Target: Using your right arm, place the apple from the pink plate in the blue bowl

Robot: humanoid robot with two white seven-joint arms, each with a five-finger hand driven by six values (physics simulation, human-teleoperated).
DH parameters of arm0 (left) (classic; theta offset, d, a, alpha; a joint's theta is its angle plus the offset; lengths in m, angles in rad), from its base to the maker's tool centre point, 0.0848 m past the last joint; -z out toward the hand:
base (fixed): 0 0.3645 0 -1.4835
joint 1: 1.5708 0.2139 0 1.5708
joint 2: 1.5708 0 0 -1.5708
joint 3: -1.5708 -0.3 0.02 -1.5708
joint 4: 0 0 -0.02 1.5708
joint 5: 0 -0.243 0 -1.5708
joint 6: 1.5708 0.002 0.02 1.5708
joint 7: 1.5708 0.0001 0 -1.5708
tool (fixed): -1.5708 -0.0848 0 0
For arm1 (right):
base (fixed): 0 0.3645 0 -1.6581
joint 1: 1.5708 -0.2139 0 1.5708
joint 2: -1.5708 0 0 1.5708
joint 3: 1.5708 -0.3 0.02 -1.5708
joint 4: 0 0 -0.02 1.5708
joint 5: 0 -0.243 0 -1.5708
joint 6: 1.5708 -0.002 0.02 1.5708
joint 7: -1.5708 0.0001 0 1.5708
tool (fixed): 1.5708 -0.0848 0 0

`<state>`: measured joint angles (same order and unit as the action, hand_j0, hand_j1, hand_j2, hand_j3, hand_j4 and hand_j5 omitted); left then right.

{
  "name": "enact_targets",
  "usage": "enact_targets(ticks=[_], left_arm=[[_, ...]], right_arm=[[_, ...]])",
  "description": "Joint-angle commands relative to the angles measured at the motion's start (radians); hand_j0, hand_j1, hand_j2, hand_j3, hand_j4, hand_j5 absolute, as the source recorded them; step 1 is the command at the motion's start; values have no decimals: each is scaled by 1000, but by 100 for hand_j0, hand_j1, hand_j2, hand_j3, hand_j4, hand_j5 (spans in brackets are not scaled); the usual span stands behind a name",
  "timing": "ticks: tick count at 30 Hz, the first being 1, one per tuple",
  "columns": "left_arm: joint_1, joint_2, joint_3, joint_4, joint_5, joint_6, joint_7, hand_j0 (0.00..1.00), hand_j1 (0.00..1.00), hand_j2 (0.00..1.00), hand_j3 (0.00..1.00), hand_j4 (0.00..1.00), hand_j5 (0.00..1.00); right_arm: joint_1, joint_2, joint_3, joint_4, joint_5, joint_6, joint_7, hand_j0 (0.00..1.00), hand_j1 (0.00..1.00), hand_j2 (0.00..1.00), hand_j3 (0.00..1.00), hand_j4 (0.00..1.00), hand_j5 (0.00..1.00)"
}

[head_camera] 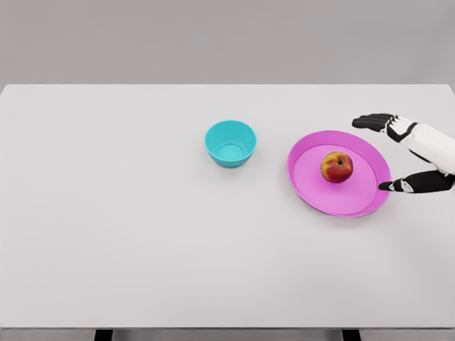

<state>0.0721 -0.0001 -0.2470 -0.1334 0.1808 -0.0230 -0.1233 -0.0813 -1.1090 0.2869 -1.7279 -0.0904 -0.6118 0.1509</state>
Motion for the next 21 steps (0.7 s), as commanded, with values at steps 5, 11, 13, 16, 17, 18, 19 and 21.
enact_targets(ticks=[5, 11, 13, 16, 17, 18, 19, 21], left_arm=[[0, 0, 0, 0, 0, 0, 1, 100, 100, 100, 100, 100, 100], [0, 0, 0, 0, 0, 0, 1, 100, 100, 100, 100, 100, 100], [0, 0, 0, 0, 0, 0, 1, 100, 100, 100, 100, 100, 100], [0, 0, 0, 0, 0, 0, 1, 100, 100, 100, 100, 100, 100], [0, 0, 0, 0, 0, 0, 1, 100, 100, 100, 100, 100, 100], [0, 0, 0, 0, 0, 0, 1, 100, 100, 100, 100, 100, 100], [0, 0, 0, 0, 0, 0, -1, 100, 100, 100, 100, 100, 100], [0, 0, 0, 0, 0, 0, 1, 100, 100, 100, 100, 100, 100]], right_arm=[[0, 0, 2, 40, -6, 1, -2, 100, 100, 100, 100, 100, 100], [-32, 1, 0, 45, -6, 96, -4, 100, 100, 100, 100, 100, 100], [-35, 0, -2, 47, 0, 99, 1, 100, 100, 100, 100, 100, 100], [-93, 6, -2, 45, 101, 101, 102, 100, 100, 100, 100, 100, 100], [-130, 32, 0, 48, 101, 107, 212, 100, 100, 100, 100, 100, 100], [-152, 40, 0, 50, 101, 132, 282, 100, 100, 100, 100, 100, 100], [-169, 47, 0, 48, 103, 159, 338, 100, 100, 100, 100, 100, 100], [-209, 71, 2, 67, 106, 193, 458, 100, 100, 100, 100, 100, 100]])
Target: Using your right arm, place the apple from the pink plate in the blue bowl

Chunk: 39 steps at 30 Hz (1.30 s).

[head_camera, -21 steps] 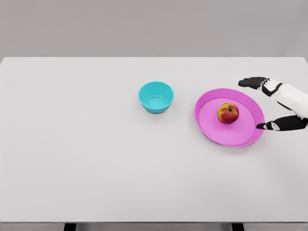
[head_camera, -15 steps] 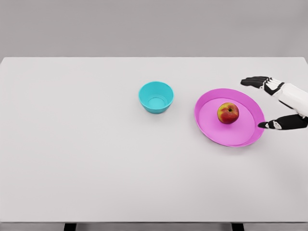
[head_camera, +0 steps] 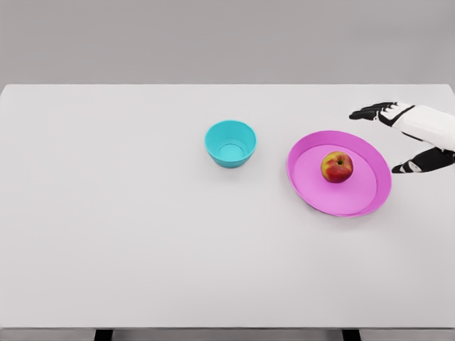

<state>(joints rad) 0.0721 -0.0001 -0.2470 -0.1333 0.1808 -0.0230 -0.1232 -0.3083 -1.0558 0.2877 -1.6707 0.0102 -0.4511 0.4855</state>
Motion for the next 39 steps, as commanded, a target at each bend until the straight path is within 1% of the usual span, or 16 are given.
enact_targets(ticks=[1, 3, 4, 5, 7, 8, 10, 12, 15, 18, 20, 22, 24, 27, 35, 39], left_arm=[[0, 0, 0, 0, 0, 0, 0, 100, 100, 100, 100, 100, 100], [0, 0, 0, 0, 0, 0, 0, 100, 100, 100, 100, 100, 100], [0, 0, 0, 0, 0, 0, 0, 100, 100, 100, 100, 100, 100], [0, 0, 0, 0, 0, 0, 0, 100, 100, 100, 100, 100, 100], [0, 0, 0, 0, 0, 0, 0, 100, 100, 100, 100, 100, 100], [0, 0, 0, 0, 0, 0, 0, 100, 100, 100, 100, 100, 100], [0, 0, 0, 0, 0, 0, -1, 100, 100, 100, 100, 100, 100], [0, 0, 0, 0, 0, 0, 0, 100, 100, 100, 100, 100, 100], [0, 0, 0, 0, 0, 0, 0, 100, 100, 100, 100, 100, 100], [0, 0, 0, 0, 0, 0, 0, 100, 100, 100, 100, 100, 100], [0, 0, 0, 0, 0, 0, -1, 100, 100, 100, 100, 100, 100], [0, 0, 0, 0, 0, 0, 0, 100, 100, 100, 100, 100, 100], [0, 0, 0, 0, 0, 0, -1, 100, 100, 100, 100, 100, 100], [0, 0, 0, 0, 0, 0, 0, 100, 100, 100, 100, 100, 100], [0, 0, 0, 0, 0, 0, -1, 100, 100, 100, 100, 100, 100], [0, 0, 0, 0, 0, 0, -1, 100, 100, 100, 100, 100, 100]], right_arm=[[0, 25, 1, 17, 8, 32, 125, 100, 100, 100, 100, 100, 100], [-28, 46, 4, 32, 46, 35, 125, 100, 100, 100, 100, 100, 100], [-35, 51, 16, 39, 62, 38, 125, 100, 100, 100, 100, 100, 100], [-64, 59, 48, 39, 71, 52, 125, 100, 100, 100, 100, 100, 100], [-169, 94, 172, 60, 93, 83, 125, 100, 100, 100, 100, 100, 100], [-219, 120, 240, 98, 93, 83, 125, 100, 100, 100, 100, 100, 100], [-247, 140, 294, 141, 93, 83, 125, 100, 100, 100, 100, 100, 100], [-259, 152, 323, 170, 93, 83, 125, 100, 100, 100, 100, 100, 100], [-262, 154, 326, 201, 94, 81, 125, 100, 100, 100, 100, 100, 100], [-262, 155, 330, 206, 97, 83, 125, 100, 100, 100, 100, 100, 100], [-293, 184, 364, 247, 97, 81, 125, 100, 100, 100, 100, 100, 100], [-316, 189, 392, 270, 97, 81, 125, 100, 100, 100, 100, 100, 100], [-316, 191, 395, 272, 97, 81, 125, 100, 100, 100, 100, 100, 100], [-325, 204, 395, 307, 99, 81, 125, 100, 100, 100, 100, 100, 100], [-325, 208, 413, 322, 99, 81, 125, 100, 100, 100, 100, 100, 100], [-325, 229, 426, 344, 111, 81, 125, 100, 100, 100, 100, 100, 100]])
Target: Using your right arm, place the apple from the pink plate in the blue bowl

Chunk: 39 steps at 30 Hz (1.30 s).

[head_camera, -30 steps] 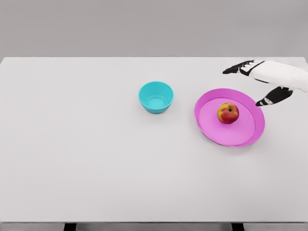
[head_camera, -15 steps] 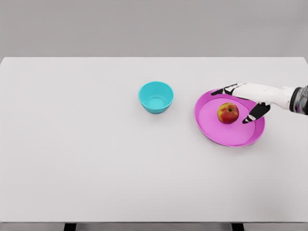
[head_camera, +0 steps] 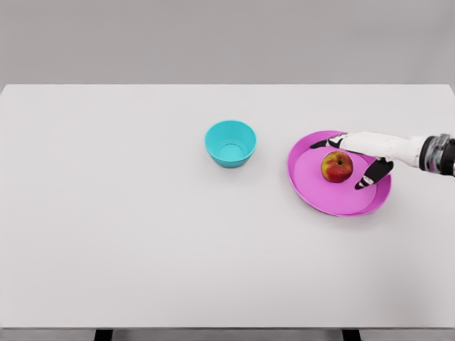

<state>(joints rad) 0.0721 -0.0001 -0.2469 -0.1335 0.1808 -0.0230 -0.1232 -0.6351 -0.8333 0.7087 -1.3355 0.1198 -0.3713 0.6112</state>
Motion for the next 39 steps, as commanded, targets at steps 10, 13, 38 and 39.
enact_targets(ticks=[10, 13, 38, 39], left_arm=[[0, 0, 0, 0, 0, 0, 0, 100, 100, 100, 100, 100, 100], [0, 0, 0, 0, 0, 0, -1, 100, 100, 100, 100, 100, 100], [0, 0, 0, 0, 0, 0, 0, 100, 100, 100, 100, 100, 100], [0, 0, 0, 0, 0, 0, 0, 100, 100, 100, 100, 100, 100]], right_arm=[[2, 8, 6, 32, 12, 2, 0, 100, 100, 100, 100, 100, 100], [0, 10, 9, 32, 12, 2, 0, 81, 81, 81, 81, 81, 81], [-54, 7, 8, 2, 18, -11, 0, 41, 41, 41, 41, 41, 41], [-58, 8, 8, 2, 18, -12, 0, 41, 41, 41, 41, 41, 41]])
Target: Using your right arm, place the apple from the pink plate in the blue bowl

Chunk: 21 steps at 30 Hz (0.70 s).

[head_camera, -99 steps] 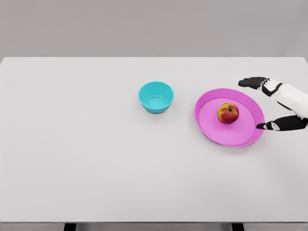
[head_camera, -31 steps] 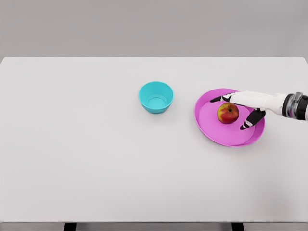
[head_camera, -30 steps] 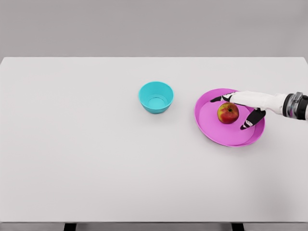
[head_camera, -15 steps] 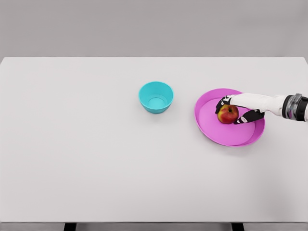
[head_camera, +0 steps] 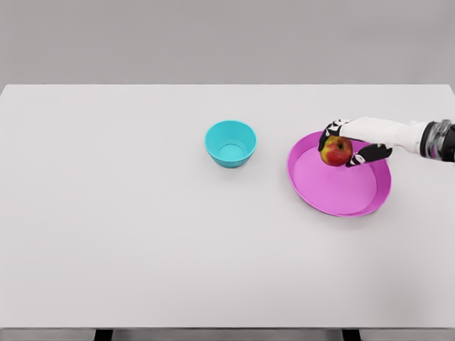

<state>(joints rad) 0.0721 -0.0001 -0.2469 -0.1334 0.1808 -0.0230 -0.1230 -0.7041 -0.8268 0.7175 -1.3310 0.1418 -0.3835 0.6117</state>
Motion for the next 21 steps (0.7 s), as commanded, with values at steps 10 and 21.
enact_targets(ticks=[10, 21], left_arm=[[0, 0, 0, 0, 0, 0, 0, 100, 100, 100, 100, 100, 100], [0, 0, 0, 0, 0, 0, -1, 100, 100, 100, 100, 100, 100]], right_arm=[[-46, 66, -1, -2, -2, -8, -1, 41, 41, 41, 41, 41, 41], [-84, 161, 10, -4, 10, -12, -1, 41, 41, 41, 41, 41, 41]])
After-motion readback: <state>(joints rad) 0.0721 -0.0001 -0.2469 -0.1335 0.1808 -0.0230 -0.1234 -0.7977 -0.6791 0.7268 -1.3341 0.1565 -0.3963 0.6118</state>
